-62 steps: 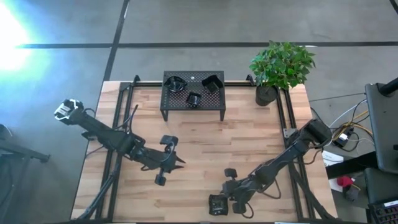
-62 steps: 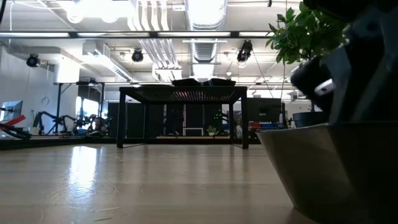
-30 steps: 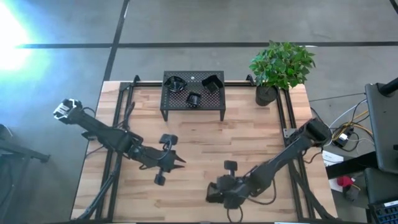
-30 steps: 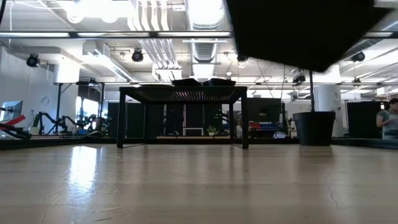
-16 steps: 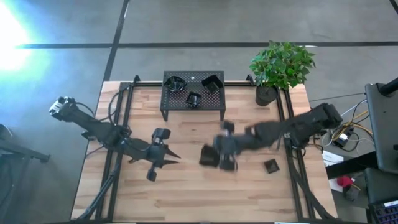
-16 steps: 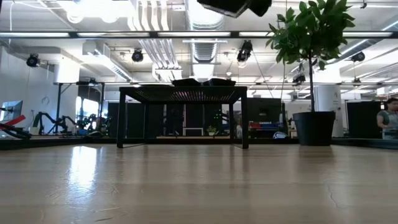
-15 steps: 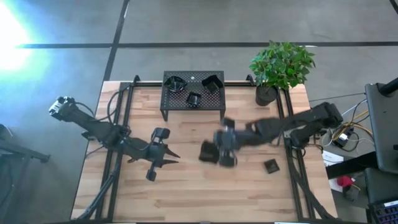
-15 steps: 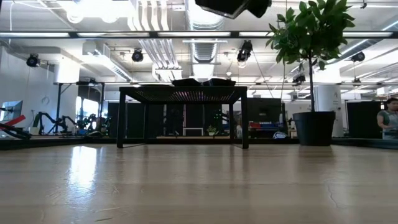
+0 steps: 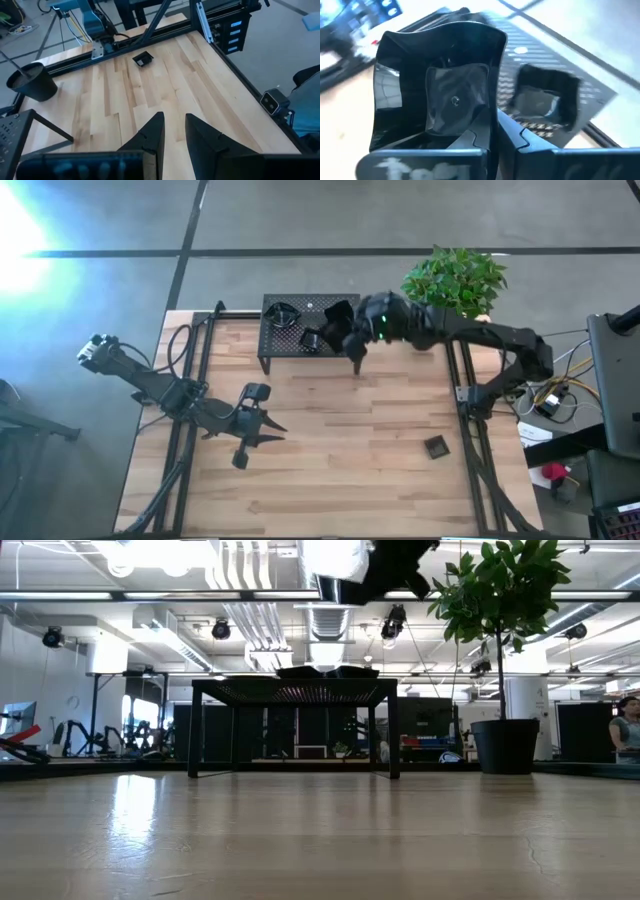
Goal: Pick & Place Mini shaped plates
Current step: Stack the distorted square plate on top of the distorted square plates on the shelf
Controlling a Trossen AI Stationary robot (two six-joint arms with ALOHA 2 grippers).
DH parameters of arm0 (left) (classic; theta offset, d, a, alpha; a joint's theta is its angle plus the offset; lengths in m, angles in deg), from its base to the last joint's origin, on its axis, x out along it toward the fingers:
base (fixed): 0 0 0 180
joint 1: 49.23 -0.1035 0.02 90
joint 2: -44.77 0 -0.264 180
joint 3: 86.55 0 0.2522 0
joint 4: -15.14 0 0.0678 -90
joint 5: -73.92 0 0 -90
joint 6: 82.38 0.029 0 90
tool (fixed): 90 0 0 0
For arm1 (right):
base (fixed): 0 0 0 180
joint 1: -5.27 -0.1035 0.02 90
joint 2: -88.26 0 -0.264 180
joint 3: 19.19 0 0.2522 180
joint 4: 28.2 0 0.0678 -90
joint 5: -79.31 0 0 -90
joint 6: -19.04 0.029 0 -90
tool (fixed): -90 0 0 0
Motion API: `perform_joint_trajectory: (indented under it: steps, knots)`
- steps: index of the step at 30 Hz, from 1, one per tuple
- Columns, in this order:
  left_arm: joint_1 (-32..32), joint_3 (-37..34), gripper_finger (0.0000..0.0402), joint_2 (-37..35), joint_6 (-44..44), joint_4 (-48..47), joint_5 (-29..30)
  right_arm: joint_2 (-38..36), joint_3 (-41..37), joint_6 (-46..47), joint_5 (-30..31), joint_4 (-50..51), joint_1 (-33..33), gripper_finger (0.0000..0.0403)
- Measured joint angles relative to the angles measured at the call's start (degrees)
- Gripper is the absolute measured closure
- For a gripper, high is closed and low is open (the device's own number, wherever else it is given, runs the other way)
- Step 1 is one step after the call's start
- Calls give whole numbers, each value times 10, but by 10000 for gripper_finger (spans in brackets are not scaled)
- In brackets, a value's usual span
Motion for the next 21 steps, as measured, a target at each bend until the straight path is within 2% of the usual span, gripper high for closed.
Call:
perform_joint_trajectory:
  steps: [6, 11, 15, 21]
  knots:
    - [0, -1, 330, 0, 0, 0, 27, 22, 1, 98, -1, -1, 75, 394]
    - [0, -1, 330, 0, 3, 1, 42, 60, 2, 102, -9, -9, 106, 394]
    - [0, -1, 330, 0, 3, 1, 44, 88, 10, 101, -46, -10, 120, 394]
    - [0, -1, 330, 0, 3, 1, 43, 105, 18, 98, -47, -4, 143, 394]
